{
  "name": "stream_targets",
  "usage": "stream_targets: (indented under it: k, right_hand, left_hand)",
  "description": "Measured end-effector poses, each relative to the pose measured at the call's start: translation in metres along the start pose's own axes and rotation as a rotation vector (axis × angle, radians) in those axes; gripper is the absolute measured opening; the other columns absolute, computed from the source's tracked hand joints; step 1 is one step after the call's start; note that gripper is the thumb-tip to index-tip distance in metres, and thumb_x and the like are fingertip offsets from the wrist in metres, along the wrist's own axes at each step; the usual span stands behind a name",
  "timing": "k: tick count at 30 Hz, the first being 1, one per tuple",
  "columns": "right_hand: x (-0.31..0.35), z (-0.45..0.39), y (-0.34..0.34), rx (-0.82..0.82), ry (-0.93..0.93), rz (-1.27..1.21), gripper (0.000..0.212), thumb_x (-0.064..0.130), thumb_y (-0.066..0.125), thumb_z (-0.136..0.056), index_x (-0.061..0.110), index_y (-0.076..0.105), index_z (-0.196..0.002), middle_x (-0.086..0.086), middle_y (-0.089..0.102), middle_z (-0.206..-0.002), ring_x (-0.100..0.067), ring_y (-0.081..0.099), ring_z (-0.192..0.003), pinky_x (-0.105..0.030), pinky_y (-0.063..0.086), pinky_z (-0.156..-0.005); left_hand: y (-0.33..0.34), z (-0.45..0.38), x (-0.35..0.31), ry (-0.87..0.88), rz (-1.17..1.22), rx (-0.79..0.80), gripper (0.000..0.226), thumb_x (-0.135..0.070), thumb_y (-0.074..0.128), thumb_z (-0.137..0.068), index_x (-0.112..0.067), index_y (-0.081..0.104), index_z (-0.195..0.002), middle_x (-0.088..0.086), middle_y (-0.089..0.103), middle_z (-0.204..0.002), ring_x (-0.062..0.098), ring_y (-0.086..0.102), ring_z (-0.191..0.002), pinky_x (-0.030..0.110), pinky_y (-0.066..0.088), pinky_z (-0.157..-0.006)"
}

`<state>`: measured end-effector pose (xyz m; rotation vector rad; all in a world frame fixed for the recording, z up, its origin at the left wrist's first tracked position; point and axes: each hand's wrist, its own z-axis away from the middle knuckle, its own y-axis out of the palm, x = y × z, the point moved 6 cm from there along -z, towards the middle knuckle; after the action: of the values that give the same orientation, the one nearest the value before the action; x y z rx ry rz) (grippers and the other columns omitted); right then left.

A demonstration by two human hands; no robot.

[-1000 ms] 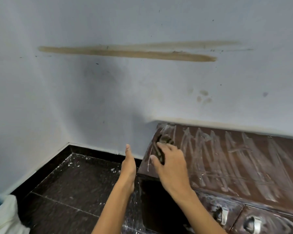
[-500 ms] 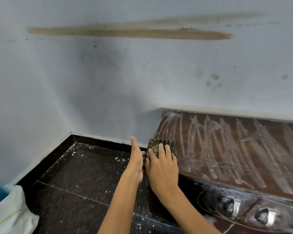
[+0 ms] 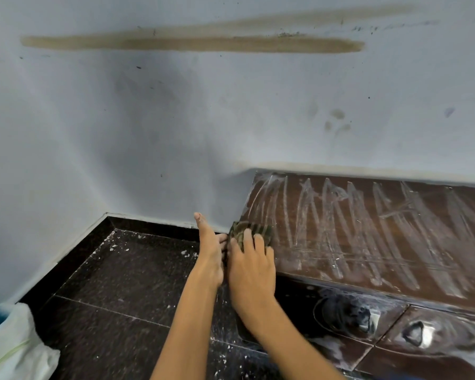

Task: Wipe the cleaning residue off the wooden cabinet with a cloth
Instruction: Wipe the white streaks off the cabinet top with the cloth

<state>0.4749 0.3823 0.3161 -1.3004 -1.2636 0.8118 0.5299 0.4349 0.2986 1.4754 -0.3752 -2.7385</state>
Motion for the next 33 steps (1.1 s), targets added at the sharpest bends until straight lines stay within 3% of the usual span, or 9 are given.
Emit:
stream_targets:
  k: [3, 8, 12, 16, 19, 22, 28, 31, 33]
  right_hand:
    - [0.002, 0.018, -0.006, -0.067, 0.004, -0.064, 0.055, 0.026, 0.085, -0.060, 0.015, 0.070, -0.112, -0.013, 0.063, -0.124, -0.028, 0.060, -0.111, -0.040, 0.052, -0.086]
    - [-0.011, -0.033, -0.014, -0.042, -0.033, -0.063, 0.039, 0.026, 0.035, -0.101, 0.020, 0.040, -0.140, -0.006, 0.023, -0.154, -0.026, 0.022, -0.138, -0.042, 0.023, -0.110]
    - [-0.005, -0.020, -0.001, 0.003, 0.049, -0.071, 0.047, 0.026, 0.042, -0.099, 0.020, 0.033, -0.145, -0.008, 0.017, -0.157, -0.027, 0.013, -0.144, -0.049, 0.018, -0.111]
    - [0.010, 0.023, -0.005, -0.076, 0.065, -0.106, 0.061, 0.028, 0.086, -0.059, 0.019, 0.068, -0.117, -0.012, 0.058, -0.132, -0.029, 0.054, -0.122, -0.050, 0.048, -0.091]
    - [0.006, 0.004, 0.004, -0.019, -0.019, -0.070, 0.058, 0.029, 0.058, -0.091, 0.020, 0.037, -0.144, -0.009, 0.022, -0.156, -0.027, 0.018, -0.144, -0.051, 0.017, -0.113]
    - [0.002, -0.028, 0.002, 0.021, 0.034, -0.031, 0.052, 0.034, 0.039, -0.099, 0.018, 0.028, -0.148, -0.009, 0.009, -0.159, -0.027, 0.003, -0.147, -0.053, -0.004, -0.116]
    - [0.000, -0.009, 0.007, 0.061, 0.017, -0.117, 0.056, 0.029, 0.040, -0.100, 0.014, 0.020, -0.150, -0.013, 0.008, -0.159, -0.028, 0.002, -0.147, -0.048, 0.000, -0.119]
    - [-0.001, 0.023, -0.002, -0.095, 0.005, -0.111, 0.058, 0.032, 0.072, -0.080, 0.018, 0.054, -0.133, -0.012, 0.043, -0.145, -0.027, 0.037, -0.137, -0.048, 0.026, -0.113]
    - [-0.003, 0.018, -0.004, -0.086, -0.036, -0.138, 0.057, 0.034, 0.064, -0.086, 0.022, 0.046, -0.140, -0.009, 0.032, -0.152, -0.025, 0.025, -0.143, -0.046, 0.014, -0.117]
  left_hand:
    - [-0.005, 0.001, -0.005, 0.007, 0.005, -0.011, 0.104, -0.078, 0.005, -0.081, 0.003, 0.032, -0.141, 0.020, 0.037, -0.146, 0.032, 0.036, -0.134, 0.043, 0.026, -0.109]
    - [-0.002, 0.005, -0.009, 0.066, -0.036, -0.033, 0.100, -0.074, 0.005, -0.083, 0.003, 0.029, -0.142, 0.019, 0.035, -0.147, 0.029, 0.032, -0.137, 0.040, 0.023, -0.111]
    - [-0.007, 0.009, -0.006, 0.080, -0.074, -0.047, 0.099, -0.074, 0.005, -0.084, 0.002, 0.028, -0.142, 0.019, 0.035, -0.147, 0.029, 0.031, -0.137, 0.041, 0.022, -0.112]
    - [-0.014, 0.003, -0.010, 0.080, -0.111, -0.070, 0.099, -0.076, 0.005, -0.082, -0.001, 0.029, -0.143, 0.016, 0.034, -0.149, 0.030, 0.031, -0.137, 0.044, 0.023, -0.111]
    - [-0.005, 0.002, -0.015, 0.081, -0.128, -0.055, 0.101, -0.077, 0.005, -0.081, -0.001, 0.030, -0.143, 0.015, 0.034, -0.149, 0.027, 0.032, -0.137, 0.039, 0.024, -0.109]
    - [0.001, 0.009, -0.014, 0.096, -0.170, -0.077, 0.095, -0.075, 0.010, -0.083, -0.005, 0.032, -0.143, 0.013, 0.038, -0.147, 0.026, 0.036, -0.135, 0.037, 0.029, -0.105]
    - [0.007, 0.021, -0.008, 0.044, -0.247, -0.051, 0.088, -0.072, 0.014, -0.086, -0.007, 0.036, -0.141, 0.014, 0.045, -0.140, 0.028, 0.043, -0.128, 0.037, 0.034, -0.099]
    - [0.009, 0.017, -0.009, 0.044, -0.298, -0.030, 0.090, -0.073, 0.014, -0.085, -0.009, 0.028, -0.145, 0.014, 0.037, -0.147, 0.028, 0.036, -0.134, 0.041, 0.030, -0.105]
    - [0.012, 0.011, -0.013, 0.060, -0.330, -0.013, 0.090, -0.074, 0.015, -0.085, -0.009, 0.029, -0.145, 0.013, 0.036, -0.148, 0.027, 0.035, -0.135, 0.041, 0.028, -0.107]
